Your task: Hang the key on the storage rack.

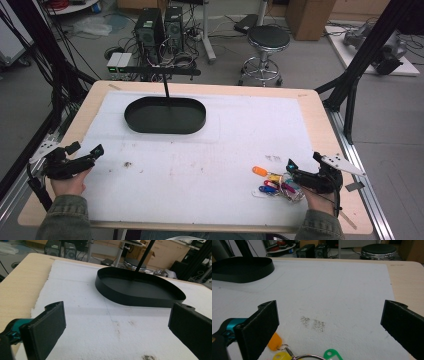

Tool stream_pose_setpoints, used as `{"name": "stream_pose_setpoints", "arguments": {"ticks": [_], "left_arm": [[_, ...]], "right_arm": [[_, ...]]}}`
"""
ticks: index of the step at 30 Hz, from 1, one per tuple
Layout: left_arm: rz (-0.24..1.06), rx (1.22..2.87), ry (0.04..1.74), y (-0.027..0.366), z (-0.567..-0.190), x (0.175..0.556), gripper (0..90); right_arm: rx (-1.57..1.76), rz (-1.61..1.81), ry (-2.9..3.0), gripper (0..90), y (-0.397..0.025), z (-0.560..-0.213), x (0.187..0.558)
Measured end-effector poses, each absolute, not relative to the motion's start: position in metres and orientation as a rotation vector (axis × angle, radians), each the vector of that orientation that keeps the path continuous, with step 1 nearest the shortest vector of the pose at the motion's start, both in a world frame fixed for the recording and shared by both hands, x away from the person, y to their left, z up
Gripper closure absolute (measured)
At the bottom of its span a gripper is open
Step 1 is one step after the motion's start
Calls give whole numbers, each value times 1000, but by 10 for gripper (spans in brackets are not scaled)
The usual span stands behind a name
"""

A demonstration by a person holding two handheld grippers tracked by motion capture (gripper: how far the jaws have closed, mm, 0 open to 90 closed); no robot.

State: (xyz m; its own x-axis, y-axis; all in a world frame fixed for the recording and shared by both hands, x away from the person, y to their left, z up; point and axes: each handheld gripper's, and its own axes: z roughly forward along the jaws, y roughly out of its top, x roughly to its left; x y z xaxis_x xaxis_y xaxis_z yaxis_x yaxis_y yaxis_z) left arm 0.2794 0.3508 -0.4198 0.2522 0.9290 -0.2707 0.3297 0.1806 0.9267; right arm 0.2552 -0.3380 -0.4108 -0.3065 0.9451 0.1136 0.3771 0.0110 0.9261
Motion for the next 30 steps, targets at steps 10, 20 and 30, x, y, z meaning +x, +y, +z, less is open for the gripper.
{"name": "stream_pose_setpoints", "arguments": {"ticks": [10,20,30], "left_arm": [[654,1376,1292,350,-420,280,17],[656,1376,1295,350,-420,280,17],[649,1377,1292,350,-421,281,17]], "right_arm": [[1361,1281,1727,5,-338,-410,255],[1349,1266,1748,5,-335,-410,255],[1323,1230,1811,5,-327,-412,259]]}}
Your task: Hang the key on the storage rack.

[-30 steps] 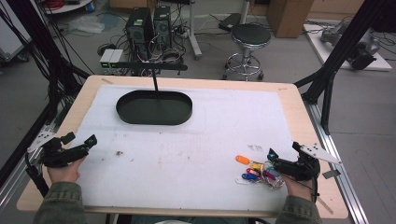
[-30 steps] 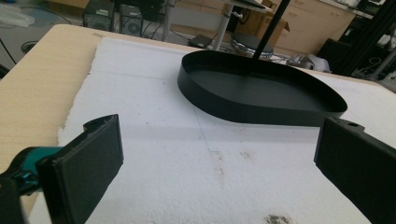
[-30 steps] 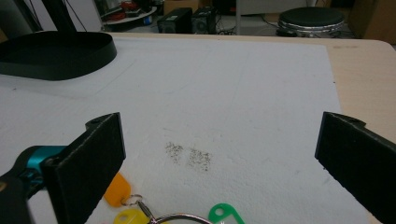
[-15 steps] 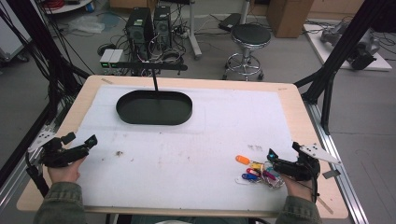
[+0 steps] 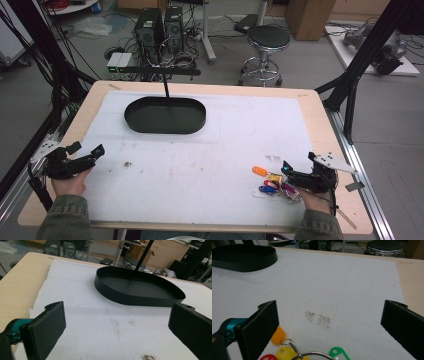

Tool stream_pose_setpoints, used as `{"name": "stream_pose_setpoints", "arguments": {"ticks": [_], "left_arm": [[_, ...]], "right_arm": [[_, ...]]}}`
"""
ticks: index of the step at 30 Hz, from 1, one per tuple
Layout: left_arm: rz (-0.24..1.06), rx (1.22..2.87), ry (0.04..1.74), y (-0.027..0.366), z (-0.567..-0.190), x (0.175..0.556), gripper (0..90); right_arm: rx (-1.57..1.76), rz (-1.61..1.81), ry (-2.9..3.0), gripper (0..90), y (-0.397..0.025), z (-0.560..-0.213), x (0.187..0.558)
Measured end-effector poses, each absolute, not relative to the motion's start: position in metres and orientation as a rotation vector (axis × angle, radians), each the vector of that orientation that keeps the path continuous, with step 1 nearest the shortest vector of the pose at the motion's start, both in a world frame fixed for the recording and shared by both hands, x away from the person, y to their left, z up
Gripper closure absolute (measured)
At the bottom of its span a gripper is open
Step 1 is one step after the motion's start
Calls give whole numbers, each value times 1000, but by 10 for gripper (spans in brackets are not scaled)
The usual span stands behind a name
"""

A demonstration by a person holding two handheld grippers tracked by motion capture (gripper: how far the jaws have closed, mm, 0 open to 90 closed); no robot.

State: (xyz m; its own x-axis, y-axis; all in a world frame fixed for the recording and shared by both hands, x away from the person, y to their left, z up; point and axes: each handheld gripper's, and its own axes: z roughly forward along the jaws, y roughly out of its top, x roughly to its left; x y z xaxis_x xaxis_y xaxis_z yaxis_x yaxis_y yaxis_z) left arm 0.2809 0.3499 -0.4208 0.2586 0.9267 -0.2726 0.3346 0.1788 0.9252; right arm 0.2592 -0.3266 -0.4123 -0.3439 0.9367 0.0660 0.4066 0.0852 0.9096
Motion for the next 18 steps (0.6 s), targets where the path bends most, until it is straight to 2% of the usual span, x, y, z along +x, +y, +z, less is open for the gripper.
{"name": "stream_pose_setpoints", "arguments": {"ticks": [18], "left_arm": [[644,1389,1290,349,-421,282,17]], "right_arm": [[1222,1152,1974,6,-303,-415,273]]}}
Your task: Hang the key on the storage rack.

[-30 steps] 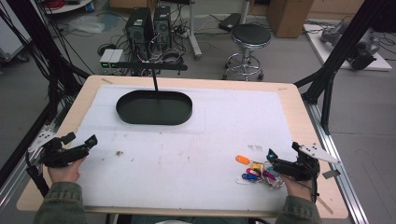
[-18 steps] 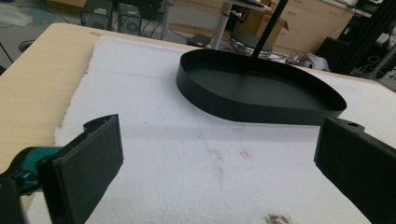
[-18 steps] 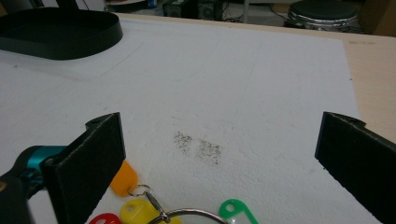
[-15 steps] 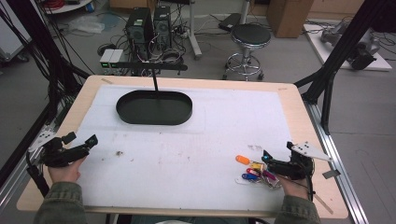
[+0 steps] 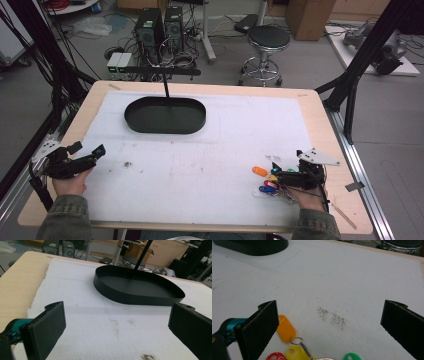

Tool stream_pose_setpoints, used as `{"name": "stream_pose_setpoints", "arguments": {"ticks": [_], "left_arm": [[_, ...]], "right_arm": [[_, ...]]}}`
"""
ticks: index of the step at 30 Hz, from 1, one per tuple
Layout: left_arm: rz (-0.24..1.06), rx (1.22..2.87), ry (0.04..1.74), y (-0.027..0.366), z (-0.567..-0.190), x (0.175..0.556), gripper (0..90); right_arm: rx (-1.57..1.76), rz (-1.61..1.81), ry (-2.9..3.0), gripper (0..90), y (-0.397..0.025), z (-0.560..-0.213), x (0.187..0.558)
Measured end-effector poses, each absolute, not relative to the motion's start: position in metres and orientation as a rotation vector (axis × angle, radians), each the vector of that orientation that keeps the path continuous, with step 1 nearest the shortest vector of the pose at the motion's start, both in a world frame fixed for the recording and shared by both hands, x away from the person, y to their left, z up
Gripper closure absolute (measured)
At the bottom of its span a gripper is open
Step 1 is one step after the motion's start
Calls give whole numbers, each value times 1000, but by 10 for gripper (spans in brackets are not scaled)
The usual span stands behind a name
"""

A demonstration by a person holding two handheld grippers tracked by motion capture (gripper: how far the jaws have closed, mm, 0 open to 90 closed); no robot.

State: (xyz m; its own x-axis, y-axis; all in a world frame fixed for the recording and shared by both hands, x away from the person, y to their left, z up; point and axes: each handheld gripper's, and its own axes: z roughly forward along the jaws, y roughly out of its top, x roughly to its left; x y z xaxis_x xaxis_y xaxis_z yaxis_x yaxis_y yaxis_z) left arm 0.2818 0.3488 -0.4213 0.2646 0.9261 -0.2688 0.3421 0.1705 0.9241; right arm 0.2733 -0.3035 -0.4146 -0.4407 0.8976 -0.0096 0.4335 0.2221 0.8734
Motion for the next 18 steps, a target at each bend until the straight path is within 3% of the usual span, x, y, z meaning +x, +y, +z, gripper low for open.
{"name": "stream_pose_setpoints", "arguments": {"ticks": [18], "left_arm": [[648,1392,1289,348,-422,283,17]], "right_arm": [[1153,1045,2193,7,-274,-419,292]]}}
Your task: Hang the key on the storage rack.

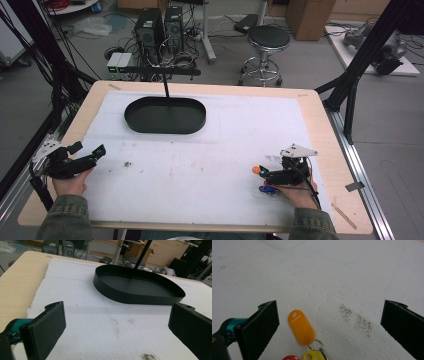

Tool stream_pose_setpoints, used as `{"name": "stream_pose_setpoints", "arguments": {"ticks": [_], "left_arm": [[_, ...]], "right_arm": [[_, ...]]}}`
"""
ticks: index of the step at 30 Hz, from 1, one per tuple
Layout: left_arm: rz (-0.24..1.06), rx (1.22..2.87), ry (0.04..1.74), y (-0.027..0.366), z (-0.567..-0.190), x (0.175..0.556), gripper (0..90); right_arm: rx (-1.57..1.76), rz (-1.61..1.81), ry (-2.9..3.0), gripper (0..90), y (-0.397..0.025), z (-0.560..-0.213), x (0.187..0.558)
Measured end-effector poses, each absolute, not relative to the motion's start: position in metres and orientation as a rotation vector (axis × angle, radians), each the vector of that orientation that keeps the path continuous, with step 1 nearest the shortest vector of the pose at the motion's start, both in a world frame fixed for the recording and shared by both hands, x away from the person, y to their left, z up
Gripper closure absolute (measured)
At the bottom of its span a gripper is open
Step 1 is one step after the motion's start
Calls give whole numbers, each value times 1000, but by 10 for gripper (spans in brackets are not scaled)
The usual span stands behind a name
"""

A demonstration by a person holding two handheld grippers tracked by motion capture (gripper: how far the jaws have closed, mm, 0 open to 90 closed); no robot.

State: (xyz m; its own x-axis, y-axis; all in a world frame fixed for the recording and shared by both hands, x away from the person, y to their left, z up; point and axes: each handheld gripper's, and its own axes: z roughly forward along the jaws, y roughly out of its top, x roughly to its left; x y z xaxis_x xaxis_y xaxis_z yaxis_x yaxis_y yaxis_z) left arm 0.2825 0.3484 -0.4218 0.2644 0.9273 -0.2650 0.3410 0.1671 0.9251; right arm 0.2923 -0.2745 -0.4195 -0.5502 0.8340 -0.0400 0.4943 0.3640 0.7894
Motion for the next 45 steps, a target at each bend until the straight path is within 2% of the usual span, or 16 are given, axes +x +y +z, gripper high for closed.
{"name": "stream_pose_setpoints", "arguments": {"ticks": [6,8,18,20,30,32,36,38,42,44,45], "left_arm": [[645,1397,1286,348,-422,282,17],[645,1399,1286,348,-422,283,17],[638,1399,1284,348,-422,283,17],[638,1402,1284,348,-422,283,17],[644,1418,1271,345,-423,284,17],[646,1418,1272,346,-423,284,17],[646,1415,1270,346,-423,284,17],[647,1415,1270,346,-423,284,17],[648,1411,1272,347,-423,284,17],[648,1410,1272,347,-423,284,17],[648,1411,1272,347,-423,284,17]], "right_arm": [[1141,1021,2258,9,-270,-423,297],[1133,1013,2291,42,-269,-424,299],[1135,956,2418,78,-266,-432,307],[1135,963,2448,172,-266,-432,309],[1097,921,2540,317,-264,-435,316],[1074,921,2541,465,-265,-433,314],[991,902,2587,625,-259,-431,311],[928,859,2604,683,-254,-429,308],[898,812,2602,704,-250,-426,306],[905,875,2584,853,-253,-421,304],[906,913,2568,863,-255,-417,303]]}}
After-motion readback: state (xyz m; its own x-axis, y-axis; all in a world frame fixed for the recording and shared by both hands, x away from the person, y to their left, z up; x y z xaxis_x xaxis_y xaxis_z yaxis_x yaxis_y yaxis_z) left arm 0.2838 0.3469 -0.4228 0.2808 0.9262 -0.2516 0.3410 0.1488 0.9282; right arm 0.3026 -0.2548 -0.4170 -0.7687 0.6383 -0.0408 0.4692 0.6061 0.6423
